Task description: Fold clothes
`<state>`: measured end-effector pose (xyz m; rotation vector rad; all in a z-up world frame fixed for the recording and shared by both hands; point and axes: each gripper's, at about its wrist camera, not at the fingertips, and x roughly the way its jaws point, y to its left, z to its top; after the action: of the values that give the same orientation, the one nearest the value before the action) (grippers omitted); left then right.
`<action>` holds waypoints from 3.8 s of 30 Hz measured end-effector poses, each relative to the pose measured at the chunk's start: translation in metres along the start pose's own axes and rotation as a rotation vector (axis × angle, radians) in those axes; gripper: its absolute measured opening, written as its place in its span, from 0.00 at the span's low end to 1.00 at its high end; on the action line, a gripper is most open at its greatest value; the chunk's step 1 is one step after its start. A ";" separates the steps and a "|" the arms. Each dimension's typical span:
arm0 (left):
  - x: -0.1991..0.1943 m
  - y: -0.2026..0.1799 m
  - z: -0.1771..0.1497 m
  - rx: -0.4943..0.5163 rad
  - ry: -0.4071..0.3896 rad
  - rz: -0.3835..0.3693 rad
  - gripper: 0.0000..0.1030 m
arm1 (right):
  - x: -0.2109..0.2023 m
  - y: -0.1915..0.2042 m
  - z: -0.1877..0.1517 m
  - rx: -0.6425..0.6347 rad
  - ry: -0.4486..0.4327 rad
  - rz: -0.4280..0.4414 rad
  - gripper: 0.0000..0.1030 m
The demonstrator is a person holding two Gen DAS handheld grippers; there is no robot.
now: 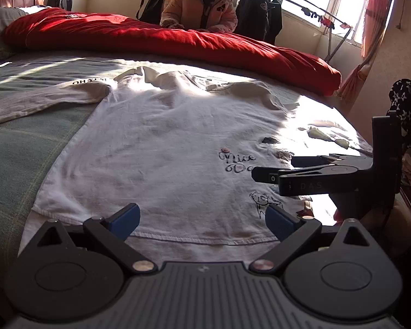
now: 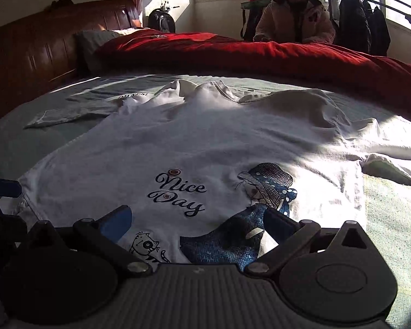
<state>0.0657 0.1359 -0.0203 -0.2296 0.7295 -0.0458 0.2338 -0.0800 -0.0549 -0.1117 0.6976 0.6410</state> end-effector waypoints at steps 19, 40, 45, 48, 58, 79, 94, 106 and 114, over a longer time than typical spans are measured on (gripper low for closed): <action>0.026 0.010 -0.018 -0.039 0.057 -0.078 0.95 | -0.039 0.036 -0.081 0.043 0.029 -0.106 1.00; 0.122 0.082 0.114 -0.305 0.029 -0.037 0.95 | 0.021 -0.001 -0.010 -0.027 0.039 0.261 1.00; 0.186 0.104 0.154 -0.395 0.038 -0.013 0.95 | 0.009 -0.015 -0.031 -0.034 -0.033 0.323 1.00; 0.224 0.117 0.178 -0.448 0.043 0.002 0.94 | 0.009 -0.016 -0.030 -0.030 -0.031 0.326 1.00; 0.230 0.131 0.185 -0.305 -0.080 0.260 0.87 | 0.007 -0.016 -0.031 -0.041 -0.037 0.321 1.00; 0.314 0.120 0.235 -0.327 -0.024 0.123 0.91 | 0.001 -0.044 -0.025 -0.011 -0.059 0.207 1.00; 0.296 0.081 0.254 -0.239 -0.004 0.052 0.91 | 0.006 -0.040 -0.027 -0.050 -0.057 0.187 1.00; 0.350 0.047 0.245 -0.163 0.070 0.134 0.92 | 0.005 -0.038 -0.027 -0.062 -0.054 0.169 1.00; 0.307 0.035 0.249 -0.133 0.101 0.154 0.91 | 0.000 -0.043 -0.025 -0.018 -0.056 0.184 1.00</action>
<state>0.4591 0.1801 -0.0498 -0.2988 0.8498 0.1383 0.2451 -0.1216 -0.0789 -0.0460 0.6526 0.8234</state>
